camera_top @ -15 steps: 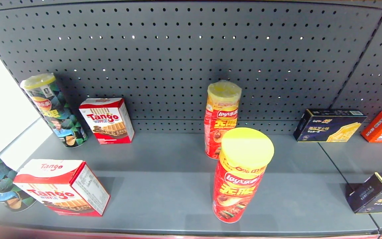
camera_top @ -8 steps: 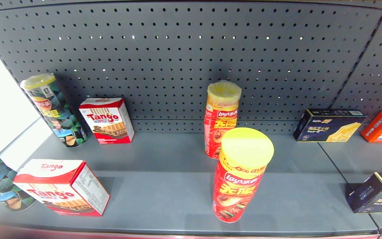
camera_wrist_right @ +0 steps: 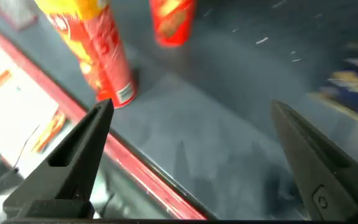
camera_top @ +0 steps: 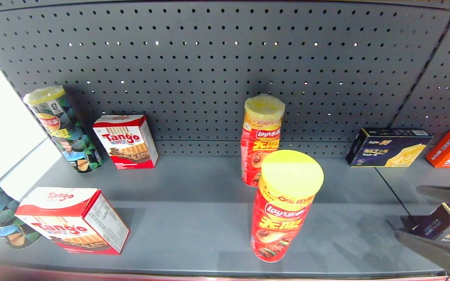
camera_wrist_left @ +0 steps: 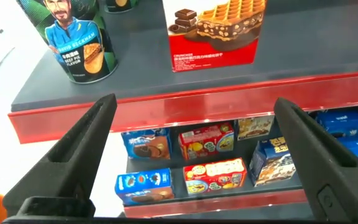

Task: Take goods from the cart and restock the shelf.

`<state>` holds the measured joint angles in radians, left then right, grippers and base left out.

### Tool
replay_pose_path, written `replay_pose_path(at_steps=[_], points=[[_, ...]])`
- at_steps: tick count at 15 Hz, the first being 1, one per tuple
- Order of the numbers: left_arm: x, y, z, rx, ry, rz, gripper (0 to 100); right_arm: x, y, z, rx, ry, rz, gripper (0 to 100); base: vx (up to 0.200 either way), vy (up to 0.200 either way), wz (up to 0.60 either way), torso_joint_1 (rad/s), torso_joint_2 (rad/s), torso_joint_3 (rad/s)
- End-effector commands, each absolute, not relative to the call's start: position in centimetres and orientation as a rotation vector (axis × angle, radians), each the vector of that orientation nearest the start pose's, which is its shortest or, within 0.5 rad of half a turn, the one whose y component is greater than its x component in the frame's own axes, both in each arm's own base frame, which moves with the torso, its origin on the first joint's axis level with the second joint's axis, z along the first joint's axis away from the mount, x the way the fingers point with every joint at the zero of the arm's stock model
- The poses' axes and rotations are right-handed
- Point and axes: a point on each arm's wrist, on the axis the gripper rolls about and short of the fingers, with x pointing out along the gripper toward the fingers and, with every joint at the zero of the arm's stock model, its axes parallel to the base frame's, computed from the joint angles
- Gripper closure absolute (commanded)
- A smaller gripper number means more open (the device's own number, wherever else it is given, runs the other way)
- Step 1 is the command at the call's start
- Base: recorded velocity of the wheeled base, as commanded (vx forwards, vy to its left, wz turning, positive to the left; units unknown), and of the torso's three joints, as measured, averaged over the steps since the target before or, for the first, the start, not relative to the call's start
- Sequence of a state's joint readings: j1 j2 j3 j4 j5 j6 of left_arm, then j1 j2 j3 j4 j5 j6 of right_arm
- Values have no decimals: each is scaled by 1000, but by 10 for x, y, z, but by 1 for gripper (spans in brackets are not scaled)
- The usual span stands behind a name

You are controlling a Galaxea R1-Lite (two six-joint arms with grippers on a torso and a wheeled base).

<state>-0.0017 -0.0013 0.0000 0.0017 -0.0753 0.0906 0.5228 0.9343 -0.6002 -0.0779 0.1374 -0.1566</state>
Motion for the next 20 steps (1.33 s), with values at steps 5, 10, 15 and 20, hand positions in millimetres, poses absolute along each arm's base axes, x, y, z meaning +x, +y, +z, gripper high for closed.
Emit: replay_pose_path(at_steps=[5,10,15,20], points=[[-23,-2,75,89,-2,-78,0,131,95,200,-251,388,789,0,0,0,0,0,0,0],[-23,-2,75,87,-2,-80,0,146,116,200,-272,420,835,0,0,0,0,0,0,0],[-23,-2,75,87,-2,-80,0,158,128,200,-281,435,840,0,0,0,0,0,0,0],[-23,-2,75,86,0,-80,0,176,142,201,-290,448,826,0,0,0,0,0,0,0]])
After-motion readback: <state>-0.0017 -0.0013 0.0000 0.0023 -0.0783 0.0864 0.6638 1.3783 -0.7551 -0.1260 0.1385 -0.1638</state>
